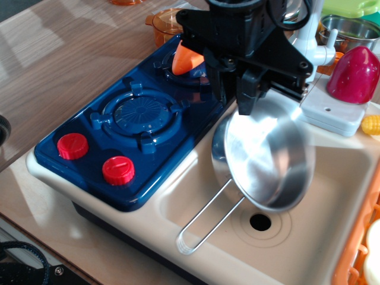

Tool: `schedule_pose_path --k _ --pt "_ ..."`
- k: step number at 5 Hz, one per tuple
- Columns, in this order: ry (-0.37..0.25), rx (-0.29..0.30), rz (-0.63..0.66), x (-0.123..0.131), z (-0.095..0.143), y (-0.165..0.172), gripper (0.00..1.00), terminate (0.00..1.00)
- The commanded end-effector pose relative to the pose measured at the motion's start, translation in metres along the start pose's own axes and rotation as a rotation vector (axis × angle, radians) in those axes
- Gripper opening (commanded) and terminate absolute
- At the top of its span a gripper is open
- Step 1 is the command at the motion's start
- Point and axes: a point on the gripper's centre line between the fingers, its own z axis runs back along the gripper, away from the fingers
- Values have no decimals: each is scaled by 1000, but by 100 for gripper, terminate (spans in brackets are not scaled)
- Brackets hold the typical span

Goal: Put pan from stove to sink

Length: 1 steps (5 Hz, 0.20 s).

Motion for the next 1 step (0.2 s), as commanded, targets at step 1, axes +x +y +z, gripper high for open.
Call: schedule_pose_path --k 1 --pt "-34 -6 8 4 5 -4 100 100"
